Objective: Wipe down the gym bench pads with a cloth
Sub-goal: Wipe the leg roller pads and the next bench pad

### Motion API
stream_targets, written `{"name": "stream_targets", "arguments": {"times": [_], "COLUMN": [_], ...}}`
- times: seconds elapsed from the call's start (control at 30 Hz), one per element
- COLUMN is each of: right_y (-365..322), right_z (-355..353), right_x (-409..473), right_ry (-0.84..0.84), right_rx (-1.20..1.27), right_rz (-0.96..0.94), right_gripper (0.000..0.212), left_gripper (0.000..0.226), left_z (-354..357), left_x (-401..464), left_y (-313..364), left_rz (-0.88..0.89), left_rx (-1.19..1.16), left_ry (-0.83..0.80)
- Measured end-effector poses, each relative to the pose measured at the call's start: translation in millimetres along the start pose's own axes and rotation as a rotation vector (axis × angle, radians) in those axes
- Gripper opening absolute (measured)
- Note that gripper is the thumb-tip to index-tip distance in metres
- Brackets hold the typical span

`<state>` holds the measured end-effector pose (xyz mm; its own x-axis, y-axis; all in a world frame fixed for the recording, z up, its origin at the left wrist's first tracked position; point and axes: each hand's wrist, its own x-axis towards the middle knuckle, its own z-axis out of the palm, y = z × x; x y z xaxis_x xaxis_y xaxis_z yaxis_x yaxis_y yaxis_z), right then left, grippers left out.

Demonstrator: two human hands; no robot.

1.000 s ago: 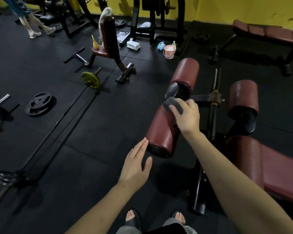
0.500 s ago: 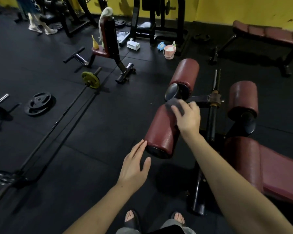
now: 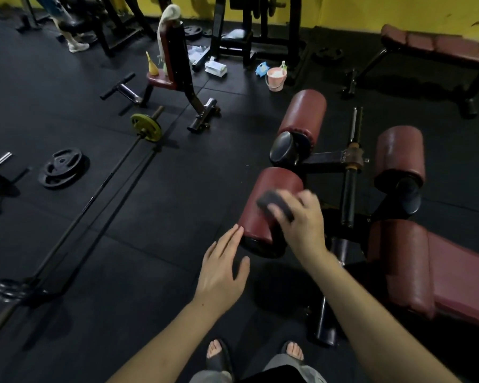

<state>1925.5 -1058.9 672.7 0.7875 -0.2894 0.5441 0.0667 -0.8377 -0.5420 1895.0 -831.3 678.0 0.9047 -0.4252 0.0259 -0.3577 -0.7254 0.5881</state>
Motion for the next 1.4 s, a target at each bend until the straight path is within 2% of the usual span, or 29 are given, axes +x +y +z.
{"name": "stream_targets", "arguments": {"times": [0.1,0.17,0.33,0.5,0.67,0.77,0.97,1.13,1.4], "right_y": [23.0,28.8,4.6,-22.1,-32.6,-41.9,-61.0,-62.9,-30.8], "right_z": [12.3,13.7,2.6,-12.1,-32.9,-43.5,-55.9,-65.0,-62.8], "right_x": [57.3,70.3,22.6,-39.1,-55.5,-52.6,-16.7,4.9,63.2], "right_ry": [0.014,0.001,0.012,-0.018,-0.126,-0.132,0.070,0.054,0.074], "right_rx": [0.049,0.066,0.044,0.075,0.191,0.214,0.161,0.091,0.086], "right_rz": [0.218,0.297,0.217,0.167,0.148,0.150,0.260,0.257,0.246], "right_gripper": [0.041,0.044,0.042,0.043,0.044,0.042,0.041,0.040,0.039], "left_gripper": [0.061,0.059,0.054,0.038,0.022,0.022,0.022,0.030,0.025], "left_z": [-3.9,-8.3,-9.6,-9.8,-25.9,-31.4,-49.1,-53.7,-56.7], "left_x": [-0.7,0.7,5.4,13.2,38.0,53.2,82.2,105.9,175.3], "left_y": [-0.8,-0.1,-8.4,-11.2,-2.4,0.2,7.2,8.2,37.7], "left_rz": [-0.076,-0.096,-0.081,-0.112,-0.128,-0.057,0.132,0.235,0.220], "left_rx": [-0.048,-0.062,-0.078,-0.303,-0.427,-0.431,-0.390,-0.370,-0.467], "left_ry": [-0.029,-0.048,-0.032,0.030,0.066,0.038,-0.010,-0.074,-0.025]}}
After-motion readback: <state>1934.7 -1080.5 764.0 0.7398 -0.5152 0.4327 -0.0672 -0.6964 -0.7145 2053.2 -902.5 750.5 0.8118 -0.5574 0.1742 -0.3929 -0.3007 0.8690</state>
